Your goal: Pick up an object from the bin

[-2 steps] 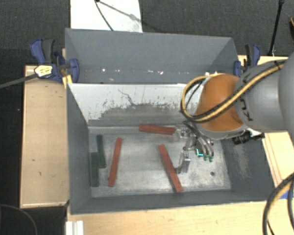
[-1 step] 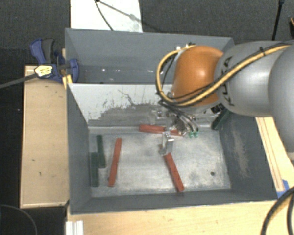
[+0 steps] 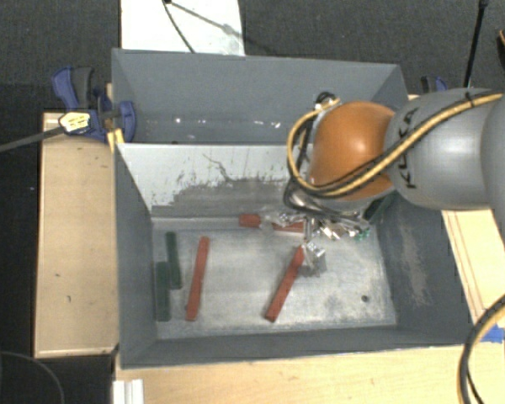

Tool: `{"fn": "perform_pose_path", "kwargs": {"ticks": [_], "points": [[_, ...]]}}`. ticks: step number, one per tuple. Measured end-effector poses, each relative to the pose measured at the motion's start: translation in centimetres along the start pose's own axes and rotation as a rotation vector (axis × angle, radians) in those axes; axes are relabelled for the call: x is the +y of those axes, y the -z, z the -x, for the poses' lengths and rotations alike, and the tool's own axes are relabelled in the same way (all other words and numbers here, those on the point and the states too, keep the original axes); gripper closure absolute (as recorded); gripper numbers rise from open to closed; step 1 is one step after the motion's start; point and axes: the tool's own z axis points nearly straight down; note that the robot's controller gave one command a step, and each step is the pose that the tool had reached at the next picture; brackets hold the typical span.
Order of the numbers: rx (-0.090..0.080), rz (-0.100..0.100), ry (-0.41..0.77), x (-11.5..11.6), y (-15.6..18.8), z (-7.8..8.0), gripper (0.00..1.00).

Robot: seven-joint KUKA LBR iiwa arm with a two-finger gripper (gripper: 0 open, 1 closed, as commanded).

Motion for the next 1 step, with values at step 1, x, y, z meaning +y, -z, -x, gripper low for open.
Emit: {"fn": "perform_pose_path", "kwargs": {"ticks": [1], "points": [[-0.004,-0.002,-0.001,0.02,0.26,0.16,1.0]]}}
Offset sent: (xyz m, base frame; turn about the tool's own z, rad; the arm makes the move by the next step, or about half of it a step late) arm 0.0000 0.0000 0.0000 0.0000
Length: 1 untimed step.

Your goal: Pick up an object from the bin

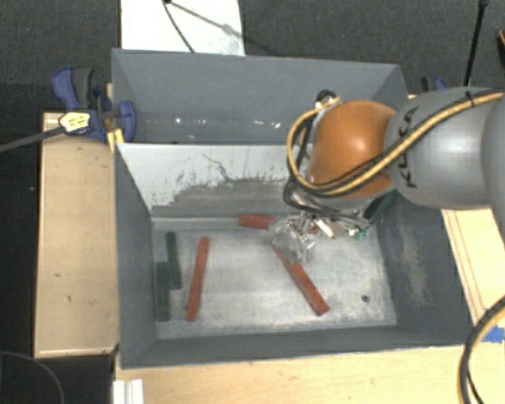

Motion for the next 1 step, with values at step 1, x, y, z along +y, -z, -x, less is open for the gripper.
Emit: {"fn": "perform_pose_path", "kwargs": {"ticks": [1], "points": [[0.001,0.001,-0.001,0.05,-0.1,0.0,0.0]]}}
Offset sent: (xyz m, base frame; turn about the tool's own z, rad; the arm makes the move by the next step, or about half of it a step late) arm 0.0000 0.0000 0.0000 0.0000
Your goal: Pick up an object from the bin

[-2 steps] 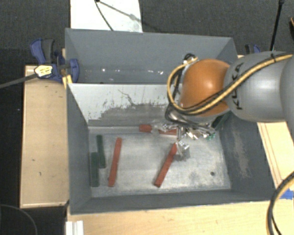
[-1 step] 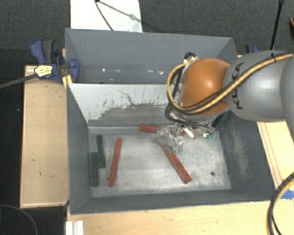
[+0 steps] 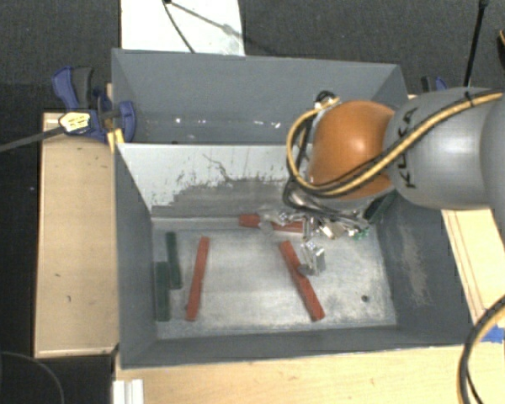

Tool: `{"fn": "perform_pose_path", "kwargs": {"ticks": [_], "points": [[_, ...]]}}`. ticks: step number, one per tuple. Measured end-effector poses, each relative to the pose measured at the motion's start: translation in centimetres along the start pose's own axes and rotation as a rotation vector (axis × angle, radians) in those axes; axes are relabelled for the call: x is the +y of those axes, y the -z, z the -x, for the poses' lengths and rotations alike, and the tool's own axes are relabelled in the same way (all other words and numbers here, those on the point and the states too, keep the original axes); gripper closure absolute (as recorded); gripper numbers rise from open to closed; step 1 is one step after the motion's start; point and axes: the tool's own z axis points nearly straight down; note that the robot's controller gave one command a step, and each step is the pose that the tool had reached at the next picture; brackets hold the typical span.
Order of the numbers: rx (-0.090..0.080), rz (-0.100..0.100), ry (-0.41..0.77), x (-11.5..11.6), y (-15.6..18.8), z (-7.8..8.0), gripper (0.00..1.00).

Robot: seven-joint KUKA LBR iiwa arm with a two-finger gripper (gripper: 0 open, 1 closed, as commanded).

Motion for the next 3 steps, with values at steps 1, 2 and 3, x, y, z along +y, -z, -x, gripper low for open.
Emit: {"fn": "perform_pose_path", "kwargs": {"ticks": [1,2,3], "points": [[0.003,0.001,0.534,0.5,-0.7,-0.6,0.0],[0.003,0.003,0.529,0.6,-0.7,-0.5,1.0],[-0.003,-0.005,0.569,0.8,15.0,-1.9,1.0]]}}
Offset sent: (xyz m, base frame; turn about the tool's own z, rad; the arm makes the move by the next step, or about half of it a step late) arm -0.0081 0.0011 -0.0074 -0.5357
